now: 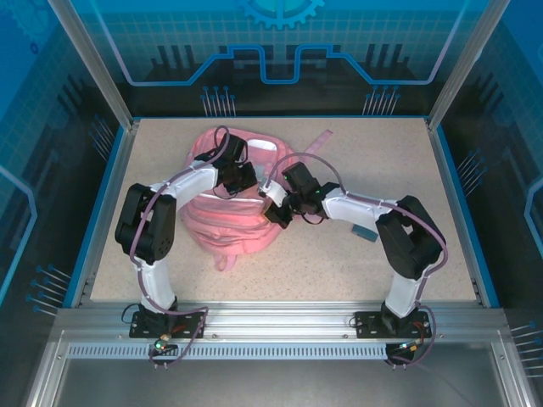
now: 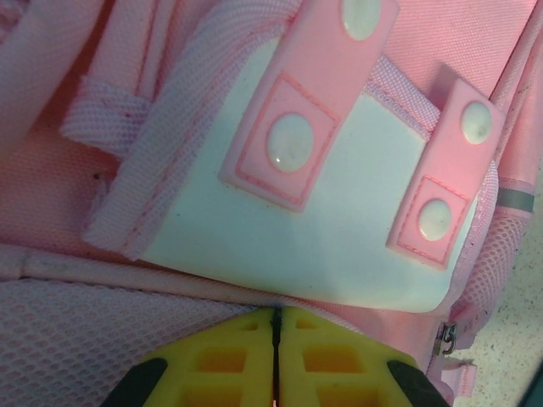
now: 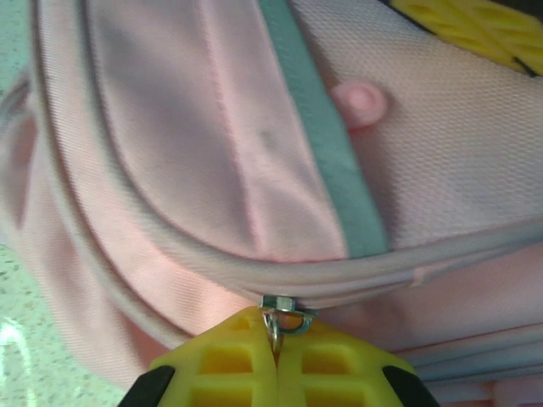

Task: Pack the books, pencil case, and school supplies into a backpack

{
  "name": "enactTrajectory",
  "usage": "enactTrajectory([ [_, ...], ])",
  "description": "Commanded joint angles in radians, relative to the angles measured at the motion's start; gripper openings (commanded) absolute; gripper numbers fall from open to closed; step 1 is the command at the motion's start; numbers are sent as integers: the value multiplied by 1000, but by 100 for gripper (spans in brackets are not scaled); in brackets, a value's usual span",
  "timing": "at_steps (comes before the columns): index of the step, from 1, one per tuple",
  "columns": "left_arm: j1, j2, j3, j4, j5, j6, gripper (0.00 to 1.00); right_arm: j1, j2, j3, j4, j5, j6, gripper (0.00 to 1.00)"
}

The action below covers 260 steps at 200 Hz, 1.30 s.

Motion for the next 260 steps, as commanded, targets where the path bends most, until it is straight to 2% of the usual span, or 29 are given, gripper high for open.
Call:
enactTrajectory([
  [1,-3,76,-12,17,0,-50,7,70,-69,-21,-13,-30,43,0],
  [56,-22,78,-84,130,2,-170,0,233,-15,23,37,103,208,0],
  [84,-22,53,-107,172,11,-199,1,259,-20,16,67,159,295,1],
  [103,-12,-4,-115,164,19,-186,9,232,-89,-37,76,221,373,16],
  [115,3,-49,-128,163,39,-178,15,200,-142,-75,70,216,421,24],
  [136,33,-139,-150,149,66,-163,29,151,-232,-143,59,205,497,45],
  [157,49,-228,-169,110,66,-127,39,110,-284,-172,18,200,589,57],
  [201,31,-427,-268,18,21,-59,51,-2,-281,-129,-83,152,886,63],
  [230,-57,-549,-338,-82,-99,-35,53,-54,-231,-114,-10,5,1035,64],
  [260,-147,-644,-430,-112,-148,-83,52,-56,-161,-52,0,-46,1101,64],
])
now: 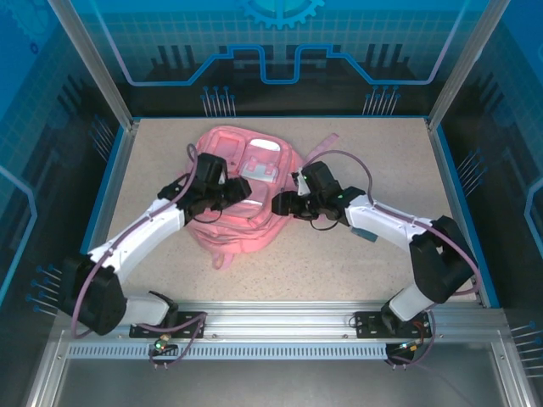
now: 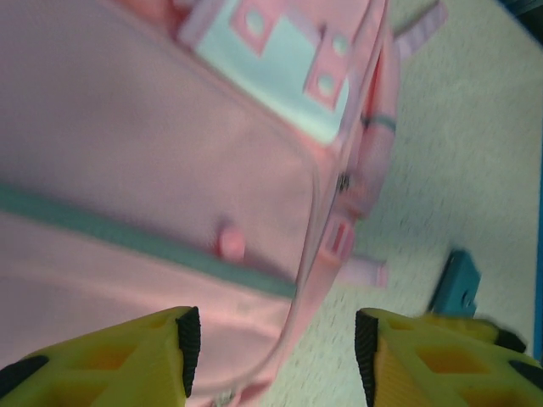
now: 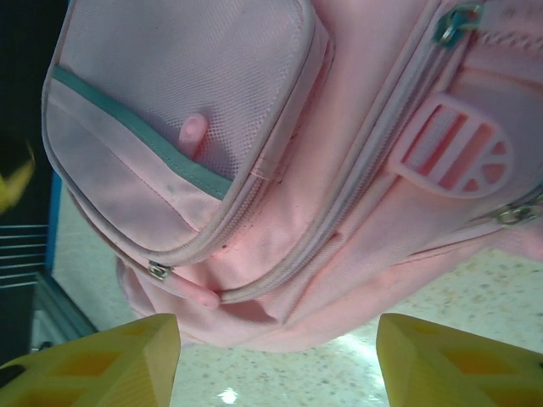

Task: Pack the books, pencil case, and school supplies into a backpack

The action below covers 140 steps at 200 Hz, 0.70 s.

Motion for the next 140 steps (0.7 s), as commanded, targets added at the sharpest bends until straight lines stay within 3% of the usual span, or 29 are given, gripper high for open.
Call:
enactTrajectory([
  [1,-56,-64,-70,-88,-78,-12,52,-1,53,65,22,-97,130,64],
  [40,-137,-103,-185,-24,-56,-107,43,-1,140,125,45,-141,193,62],
  [99,-138,-53,-222,109,-20,-135,33,-1,203,159,71,-178,208,57],
  [140,-138,-11,-206,136,2,-137,32,-1,231,162,95,-212,221,56],
])
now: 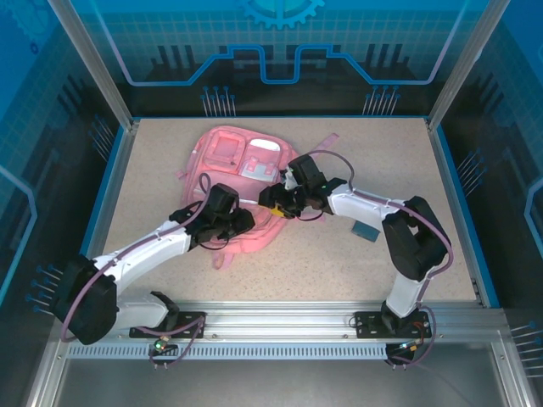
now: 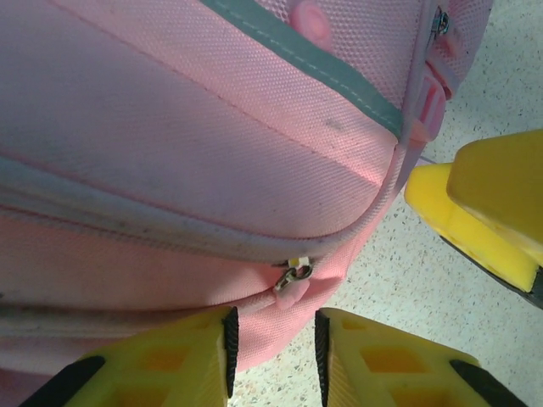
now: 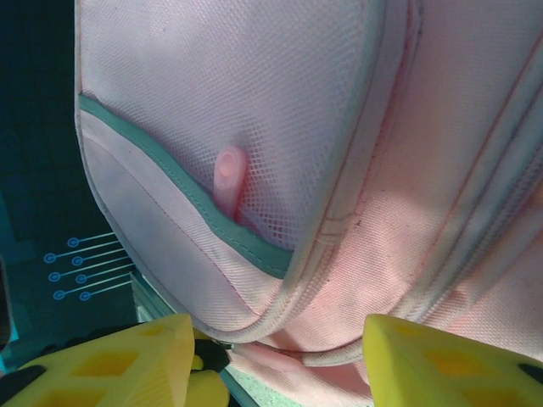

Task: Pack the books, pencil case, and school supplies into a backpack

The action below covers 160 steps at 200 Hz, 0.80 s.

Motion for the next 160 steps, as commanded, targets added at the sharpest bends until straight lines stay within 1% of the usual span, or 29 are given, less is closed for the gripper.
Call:
enactTrajectory([
  [1,-4,31,13,36,27,-10,32,-1,31,24,33,-48,21,56],
  [35,-5,55,14,59,34,-15,32,2,47,17,72,-87,36,59],
  [62,-4,70,11,98,54,-28,31,2,58,15,96,-110,52,59],
  [84,-3,82,9,122,49,-39,29,6,76,14,115,-129,74,58],
  [100,-3,93,2,139,42,-47,28,8,90,0,162,-156,110,58],
  [117,-4,103,-8,164,40,-57,25,10,100,-12,207,-181,142,58],
  [126,-4,108,-12,173,39,-63,22,11,100,-17,220,-187,152,58],
  [147,-4,106,-18,162,7,-65,17,8,91,-20,204,-173,148,58],
  [160,-4,97,-25,153,-19,-66,12,4,86,-20,188,-160,141,57],
])
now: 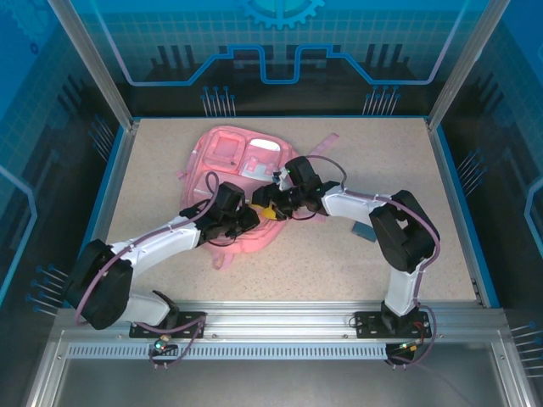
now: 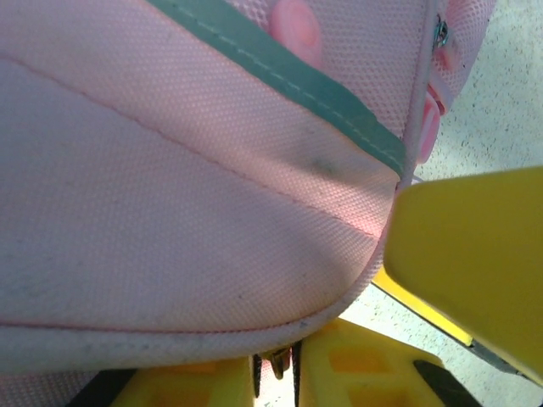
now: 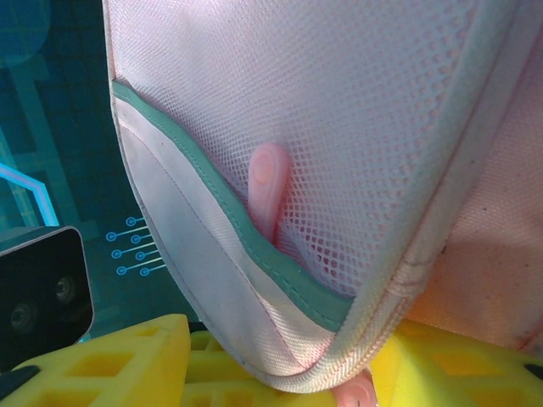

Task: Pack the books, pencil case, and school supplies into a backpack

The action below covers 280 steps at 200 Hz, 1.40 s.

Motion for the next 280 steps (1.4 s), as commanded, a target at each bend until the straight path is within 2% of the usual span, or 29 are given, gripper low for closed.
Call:
enactTrajectory([
  [1,-4,-3,-24,25,-49,-7,11,3,0,-10,11,-15,13,57],
  [30,-3,-25,-33,-12,-100,1,0,-3,-5,-7,-29,26,1,55],
  [73,-4,-57,-30,-91,-140,25,0,-1,-5,25,-123,109,-35,50],
  [102,-4,-79,-4,-175,-158,55,0,0,1,67,-217,210,-75,35],
  [134,-3,-103,39,-316,-217,101,0,-2,7,117,-307,320,-128,9],
  [153,-1,-118,71,-413,-278,139,0,-3,2,140,-356,389,-163,5],
  [174,6,-119,107,-502,-338,176,0,-5,-16,134,-356,408,-174,6],
  [188,8,-116,118,-519,-340,207,0,-5,-26,117,-318,372,-172,10],
  [204,8,-113,122,-478,-277,251,0,-3,-36,76,-207,267,-133,26],
  [213,7,-113,120,-439,-227,272,0,1,-29,72,-178,212,-102,39],
  [229,7,-113,117,-382,-160,296,0,14,-14,67,-131,142,-47,48],
  [251,1,-110,120,-336,-108,311,0,39,5,67,-98,103,10,53],
  [280,-9,-98,122,-294,-58,328,0,59,46,93,-82,81,35,53],
])
